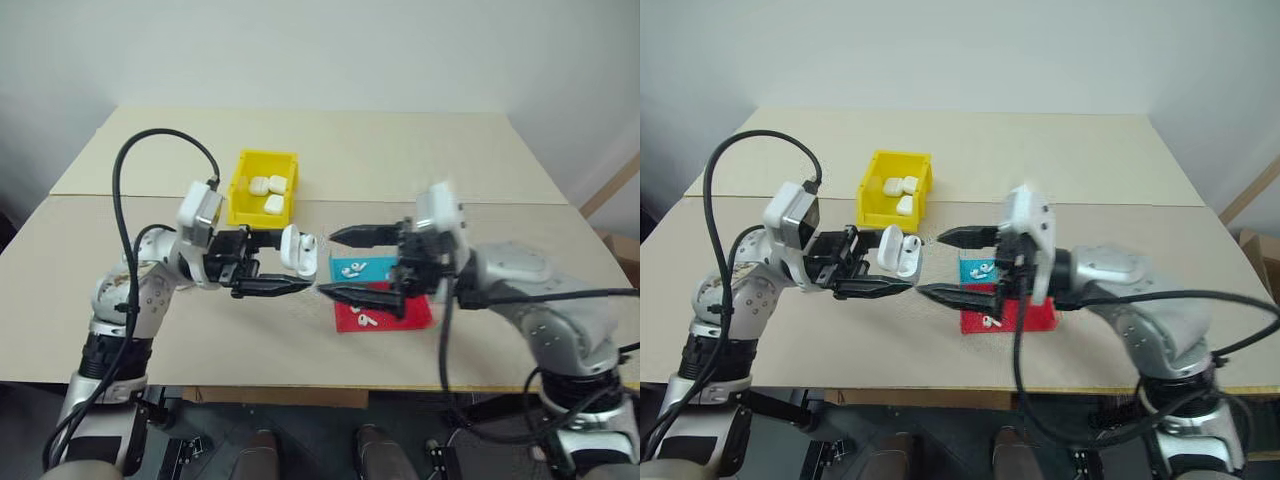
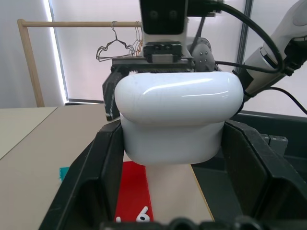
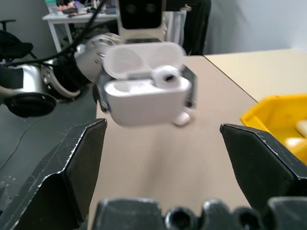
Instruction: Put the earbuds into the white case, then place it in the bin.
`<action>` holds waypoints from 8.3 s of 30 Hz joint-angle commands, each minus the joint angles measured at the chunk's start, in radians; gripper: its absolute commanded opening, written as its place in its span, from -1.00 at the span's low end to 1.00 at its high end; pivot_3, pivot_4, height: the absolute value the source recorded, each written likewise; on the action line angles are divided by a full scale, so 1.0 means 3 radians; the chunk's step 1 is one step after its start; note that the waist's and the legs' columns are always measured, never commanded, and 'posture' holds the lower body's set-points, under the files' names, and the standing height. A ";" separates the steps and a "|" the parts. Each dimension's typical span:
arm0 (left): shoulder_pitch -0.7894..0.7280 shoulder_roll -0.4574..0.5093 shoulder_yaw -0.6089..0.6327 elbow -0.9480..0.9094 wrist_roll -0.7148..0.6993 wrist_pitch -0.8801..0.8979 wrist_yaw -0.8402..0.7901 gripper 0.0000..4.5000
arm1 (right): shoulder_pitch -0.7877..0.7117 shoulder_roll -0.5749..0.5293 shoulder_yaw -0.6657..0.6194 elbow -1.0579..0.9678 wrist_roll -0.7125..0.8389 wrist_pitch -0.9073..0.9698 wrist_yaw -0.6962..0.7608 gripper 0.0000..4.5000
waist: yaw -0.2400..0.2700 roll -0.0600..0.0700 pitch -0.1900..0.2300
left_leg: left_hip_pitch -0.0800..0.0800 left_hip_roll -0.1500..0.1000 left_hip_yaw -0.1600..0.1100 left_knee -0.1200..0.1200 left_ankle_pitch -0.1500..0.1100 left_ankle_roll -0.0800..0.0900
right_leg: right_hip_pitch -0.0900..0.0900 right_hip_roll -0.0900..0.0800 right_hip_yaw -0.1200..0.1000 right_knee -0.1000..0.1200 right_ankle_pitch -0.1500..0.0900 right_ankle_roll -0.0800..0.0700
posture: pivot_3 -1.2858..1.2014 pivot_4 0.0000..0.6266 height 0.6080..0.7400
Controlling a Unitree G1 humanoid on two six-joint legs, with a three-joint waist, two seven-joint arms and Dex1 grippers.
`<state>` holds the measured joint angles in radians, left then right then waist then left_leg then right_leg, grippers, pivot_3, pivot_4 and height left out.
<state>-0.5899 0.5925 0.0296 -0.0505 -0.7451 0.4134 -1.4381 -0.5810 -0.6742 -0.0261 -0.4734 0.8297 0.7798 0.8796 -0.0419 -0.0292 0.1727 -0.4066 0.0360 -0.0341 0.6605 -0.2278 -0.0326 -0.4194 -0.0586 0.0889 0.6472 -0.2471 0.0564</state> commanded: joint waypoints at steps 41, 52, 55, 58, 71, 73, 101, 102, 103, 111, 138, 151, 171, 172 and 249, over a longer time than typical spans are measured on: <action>0.0487 0.0162 0.0277 -0.0562 -0.0057 -0.0149 0.0177 0.23 | -0.2567 0.0602 0.1962 0.5433 -0.3914 -0.4654 0.1786 0.25 | -0.0096 0.0005 0.0004 | 0.0006 0.0001 0.0006 -0.0003 0.0001 -0.0002 | -0.0006 0.0000 0.0006 0.0007 0.0001 -0.0002 | 0.03 -0.52 1.00; 0.0519 0.0188 0.0293 -0.0590 -0.0049 -0.0163 0.0212 0.23 | -0.2616 0.0695 0.1986 0.5631 -0.4248 -0.4671 0.1565 -0.30 | -0.0099 0.0006 0.0004 | 0.0007 0.0001 0.0006 -0.0003 0.0001 -0.0002 | -0.0006 0.0000 0.0006 0.0008 0.0001 -0.0002 | 0.03 -0.52 1.00; 0.0534 0.0195 0.0298 -0.0603 -0.0051 -0.0166 0.0223 0.23 | -0.2612 0.0704 0.1974 0.5655 -0.4276 -0.4698 0.1598 -0.30 | -0.0099 0.0006 0.0004 | 0.0007 0.0001 0.0006 -0.0003 0.0001 -0.0002 | -0.0006 0.0000 0.0006 0.0008 0.0001 -0.0002 | 0.03 -0.52 1.00; 0.0543 0.0201 0.0297 -0.0612 -0.0048 -0.0167 0.0233 0.23 | -0.2599 0.0713 0.1975 0.5668 -0.4321 -0.4704 0.1545 -0.30 | -0.0099 0.0006 0.0004 | 0.0007 0.0001 0.0006 -0.0003 0.0001 -0.0002 | -0.0005 0.0000 0.0006 0.0008 0.0001 -0.0002 | 0.03 -0.52 1.00; 0.0566 0.0229 0.0303 -0.0652 -0.0044 -0.0170 0.0255 0.23 | -0.2535 0.0766 0.1944 0.5731 -0.4392 -0.4603 0.1499 -0.30 | -0.0102 0.0006 0.0004 | 0.0011 0.0001 0.0006 -0.0003 0.0001 -0.0002 | -0.0001 0.0000 0.0006 0.0008 0.0001 -0.0003 | 0.03 -0.52 1.00; 0.0573 0.0235 0.0308 -0.0657 -0.0043 -0.0172 0.0259 0.23 | -0.2527 0.0766 0.1956 0.5734 -0.4411 -0.4589 0.1523 -0.46 | -0.0105 0.0006 0.0004 | 0.0012 0.0002 0.0006 -0.0003 0.0001 -0.0002 | -0.0001 0.0001 0.0006 0.0009 0.0001 -0.0003 | 0.03 -0.52 1.00; -0.0006 0.0021 0.0143 -0.0070 -0.0033 -0.0130 0.0142 0.23 | -0.0964 0.0881 -0.0828 0.1256 -0.0562 0.0278 0.0666 -0.71 | -0.0026 0.0007 0.0005 | -0.0001 0.0000 -0.0004 -0.0001 0.0001 -0.0002 | -0.0003 -0.0001 -0.0002 0.0007 0.0001 -0.0003 | 0.03 -0.52 1.00; -0.0037 0.0000 0.0133 -0.0032 -0.0028 -0.0131 0.0137 0.23 | -0.0884 0.0944 -0.0865 0.1020 -0.0409 0.0365 0.0516 -0.71 | -0.0027 0.0008 0.0005 | 0.0000 0.0000 -0.0003 -0.0001 0.0001 -0.0002 | -0.0004 -0.0001 -0.0001 0.0009 0.0001 -0.0002 | 0.03 -0.52 1.00; -0.0064 -0.0021 0.0125 0.0001 -0.0031 -0.0127 0.0130 0.23 | -0.0822 0.1025 -0.0914 0.0843 -0.0240 0.0439 0.0362 -0.71 | -0.0027 0.0008 0.0005 | 0.0001 0.0000 -0.0003 -0.0001 0.0001 -0.0002 | -0.0004 -0.0001 -0.0001 0.0010 0.0001 -0.0003 | 0.03 -0.52 1.00; -0.0209 -0.0102 0.0075 0.0126 -0.0009 -0.0104 0.0081 0.23 | -0.0410 0.1296 -0.0573 -0.0023 0.0135 0.0420 -0.0339 -0.71 | -0.0017 0.0008 0.0004 | 0.0000 0.0000 -0.0005 -0.0001 0.0001 -0.0002 | -0.0003 0.0001 -0.0002 0.0007 0.0001 -0.0002 | 0.03 -0.52 1.00; -0.0328 -0.0094 0.0072 0.0216 0.0071 -0.0049 -0.0006 0.23 | -0.0056 0.0976 0.0239 -0.0258 -0.0208 -0.0209 -0.0388 -0.71 | -0.0013 0.0008 0.0004 | 0.0000 0.0000 -0.0005 -0.0001 0.0001 -0.0002 | -0.0003 0.0002 -0.0002 0.0005 0.0001 -0.0002 | 0.03 -0.52 1.00; -0.0332 -0.0091 0.0080 0.0201 0.0072 -0.0054 -0.0009 0.23 | -0.0055 0.0868 0.0257 -0.0270 -0.0250 -0.0254 -0.0460 0.59 | -0.0010 0.0008 0.0004 | 0.0000 0.0000 -0.0005 -0.0001 0.0001 -0.0002 | -0.0003 0.0001 -0.0002 0.0005 0.0001 -0.0002 | 0.03 -0.52 1.00; -0.0507 -0.0158 -0.0064 0.0465 0.0204 -0.0184 -0.0252 0.23 | -0.0242 0.0156 -0.0181 -0.0007 0.0274 -0.0197 0.0120 0.32 | -0.0008 0.0007 0.0005 | 0.0000 0.0000 -0.0005 -0.0001 0.0001 -0.0001 | -0.0001 0.0002 -0.0002 0.0003 0.0000 -0.0001 | 0.03 -0.52 1.00; -0.0527 -0.0163 -0.0092 0.0496 0.0222 -0.0192 -0.0296 0.23 | -0.0343 0.0063 -0.0178 0.0075 0.0224 -0.0211 0.0202 0.16 | -0.0006 0.0007 0.0004 | -0.0001 -0.0001 -0.0004 -0.0001 0.0001 -0.0001 | -0.0002 0.0001 -0.0002 0.0003 0.0000 -0.0001 | 0.03 -0.52 1.00; -0.0628 -0.0648 0.0129 0.0805 0.1726 -0.0357 0.2845 0.23 | 0.0157 -0.0111 -0.0552 -0.0651 0.0273 0.0368 -0.0995 -0.97 | 0.0094 0.0008 0.0005 | -0.0001 -0.0004 -0.0006 0.0002 0.0002 -0.0001 | 0.0001 -0.0001 -0.0003 0.0003 0.0002 0.0001 | 0.03 -0.52 1.00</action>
<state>-0.7329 0.4049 0.0697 0.1669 -0.2744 0.3292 -0.6661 -0.5122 -0.7137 -0.1797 -0.6407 0.9083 0.9128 0.6194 -0.0137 -0.0270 0.1741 -0.4070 0.0347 -0.0362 0.6611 -0.2274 -0.0329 -0.4189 -0.0590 0.0880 0.6478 -0.2465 0.0566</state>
